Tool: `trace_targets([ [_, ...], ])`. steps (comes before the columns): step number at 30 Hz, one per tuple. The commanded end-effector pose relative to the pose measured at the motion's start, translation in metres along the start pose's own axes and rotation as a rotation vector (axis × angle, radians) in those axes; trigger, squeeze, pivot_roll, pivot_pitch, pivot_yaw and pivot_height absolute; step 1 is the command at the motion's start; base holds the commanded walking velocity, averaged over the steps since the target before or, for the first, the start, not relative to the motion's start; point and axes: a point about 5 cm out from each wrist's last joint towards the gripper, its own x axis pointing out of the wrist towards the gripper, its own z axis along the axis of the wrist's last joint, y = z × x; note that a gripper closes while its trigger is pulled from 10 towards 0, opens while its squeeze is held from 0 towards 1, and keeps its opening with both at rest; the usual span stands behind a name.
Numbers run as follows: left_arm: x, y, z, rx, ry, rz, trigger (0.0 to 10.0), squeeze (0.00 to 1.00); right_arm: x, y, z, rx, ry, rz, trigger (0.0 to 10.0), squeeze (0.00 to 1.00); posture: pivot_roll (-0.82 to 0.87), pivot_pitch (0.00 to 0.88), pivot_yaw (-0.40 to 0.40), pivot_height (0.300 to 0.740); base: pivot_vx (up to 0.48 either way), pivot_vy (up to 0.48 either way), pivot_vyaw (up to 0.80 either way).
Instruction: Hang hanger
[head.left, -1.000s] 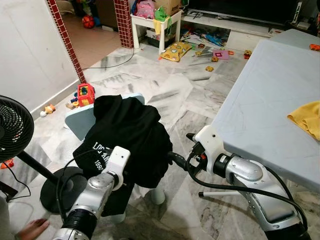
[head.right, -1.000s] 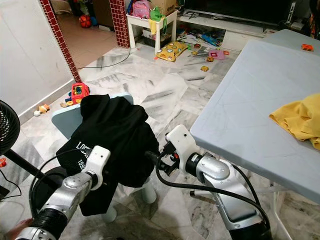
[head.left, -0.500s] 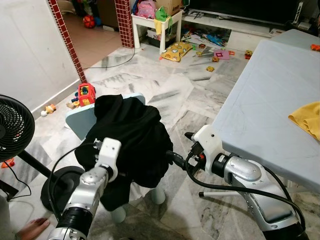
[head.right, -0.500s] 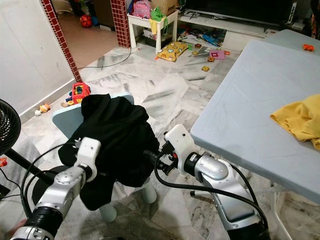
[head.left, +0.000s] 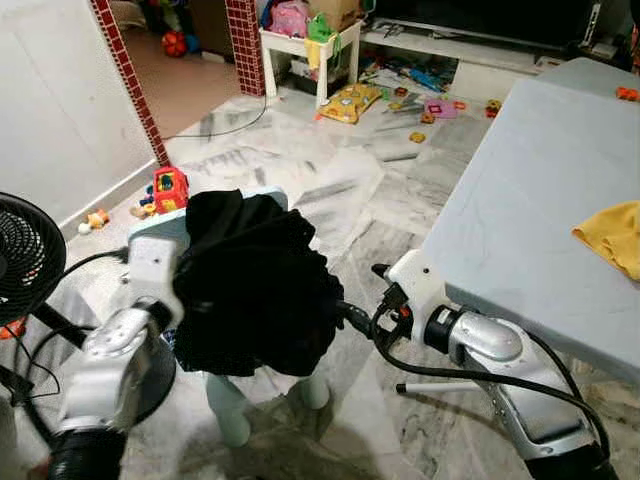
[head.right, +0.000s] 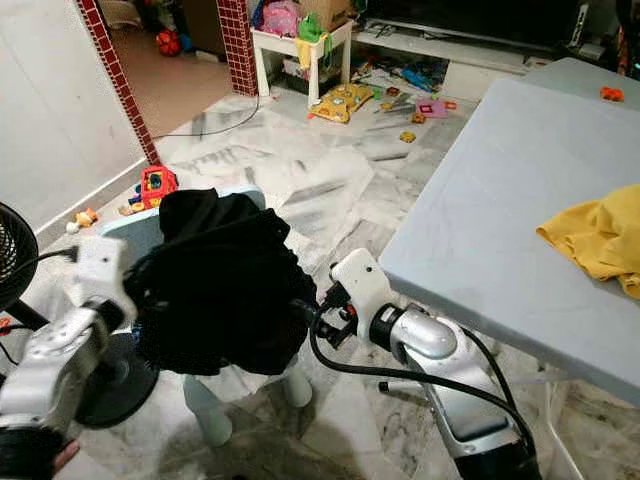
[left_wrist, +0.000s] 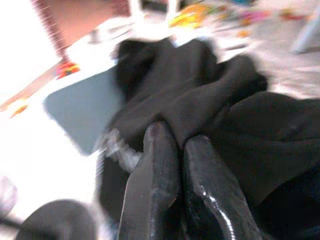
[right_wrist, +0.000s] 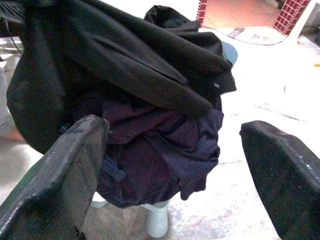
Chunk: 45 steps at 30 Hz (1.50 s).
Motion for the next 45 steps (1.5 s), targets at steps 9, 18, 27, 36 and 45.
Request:
trace_targets([
  [9, -0.034, 0.043, -0.018, -0.016, 0.044, 0.348, 0.0, 0.0, -0.001, -0.001, 0.001, -0.016, -0.006, -0.004, 10.0, 0.0, -0.07, 0.089, -0.012, 0.74, 0.0, 0.0, 0.0],
  [18, -0.04, 0.04, -0.044, -0.082, 0.113, 0.4, 0.0, 0.0, 0.0, 0.0, 0.001, -0.02, -0.009, 0.002, 10.0, 0.0, -0.07, 0.086, -0.022, 0.74, 0.0, 0.0, 0.0],
  [27, -0.018, 0.049, 0.01, 0.021, -0.057, 0.369, 0.0, 0.0, 0.0, -0.003, 0.001, -0.016, -0.019, -0.041, 10.0, 0.0, -0.08, 0.081, -0.02, 0.74, 0.0, 0.0, 0.0],
  [36, 0.0, 0.056, 0.024, 0.1, 0.0, 0.301, 0.0, 0.0, 0.005, -0.007, 0.006, -0.009, -0.055, -0.108, 10.0, 0.0, -0.07, 0.076, -0.022, 0.74, 0.0, 0.0, 0.0],
  [45, 0.014, 0.048, 0.002, 0.28, 0.187, 0.115, 0.0, 0.0, 0.002, -0.016, 0.012, -0.005, -0.092, -0.207, 10.0, 0.0, -0.08, 0.071, -0.016, 0.74, 0.0, 0.0, 0.0],
])
